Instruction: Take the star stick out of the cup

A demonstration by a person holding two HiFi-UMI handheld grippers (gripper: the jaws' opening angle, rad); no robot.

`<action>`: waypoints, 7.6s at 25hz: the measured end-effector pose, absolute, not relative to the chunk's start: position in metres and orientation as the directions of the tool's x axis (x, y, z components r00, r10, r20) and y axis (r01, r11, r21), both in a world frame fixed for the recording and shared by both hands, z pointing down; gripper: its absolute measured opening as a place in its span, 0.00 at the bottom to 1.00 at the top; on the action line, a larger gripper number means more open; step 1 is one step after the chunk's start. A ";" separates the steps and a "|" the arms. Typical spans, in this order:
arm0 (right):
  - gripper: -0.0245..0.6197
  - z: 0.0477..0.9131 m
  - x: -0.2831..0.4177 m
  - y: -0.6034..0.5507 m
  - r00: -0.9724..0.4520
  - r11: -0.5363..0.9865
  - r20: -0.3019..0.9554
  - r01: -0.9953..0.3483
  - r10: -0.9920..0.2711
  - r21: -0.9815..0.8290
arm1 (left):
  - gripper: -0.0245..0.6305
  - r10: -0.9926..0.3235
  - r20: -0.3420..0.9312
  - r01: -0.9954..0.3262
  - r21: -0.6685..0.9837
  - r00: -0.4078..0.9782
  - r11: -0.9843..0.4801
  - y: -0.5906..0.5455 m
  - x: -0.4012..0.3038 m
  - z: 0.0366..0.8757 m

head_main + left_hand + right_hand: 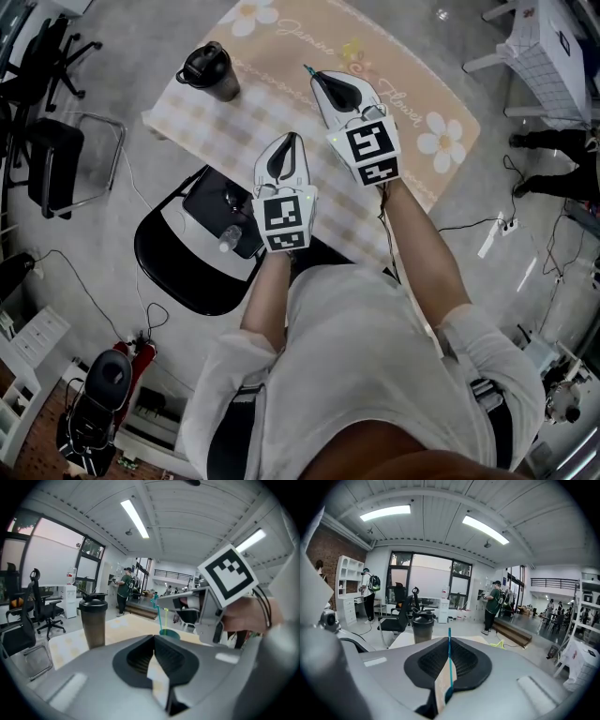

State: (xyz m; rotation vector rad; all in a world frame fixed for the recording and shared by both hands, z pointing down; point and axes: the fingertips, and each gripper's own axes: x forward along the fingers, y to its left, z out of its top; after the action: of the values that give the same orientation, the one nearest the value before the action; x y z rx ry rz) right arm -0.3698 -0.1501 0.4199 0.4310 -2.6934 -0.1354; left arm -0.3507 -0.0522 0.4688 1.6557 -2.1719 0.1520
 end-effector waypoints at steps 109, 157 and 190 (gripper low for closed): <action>0.03 0.529 -0.043 -0.192 -0.524 0.503 0.522 -0.842 -0.673 -0.198 | 0.41 -0.898 0.440 -0.997 0.073 0.026 0.007 -0.253 -0.337 0.454; 0.03 0.535 0.117 -0.096 -0.544 0.468 0.474 -0.839 -0.693 -0.278 | 0.06 -0.919 0.381 -0.721 -0.610 0.098 -0.329 -0.124 -0.041 0.499; 0.03 0.542 0.171 -0.065 -0.541 0.511 0.489 -0.834 -0.684 -0.207 | 0.25 -0.748 0.597 -0.924 -0.031 0.289 -0.382 -0.096 0.065 0.588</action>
State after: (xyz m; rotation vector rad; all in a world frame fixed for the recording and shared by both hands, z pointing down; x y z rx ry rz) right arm 0.1710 -0.0648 0.5422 1.2627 -2.4120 0.6049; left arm 0.0649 -0.0958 0.5875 2.2430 -1.5165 0.7704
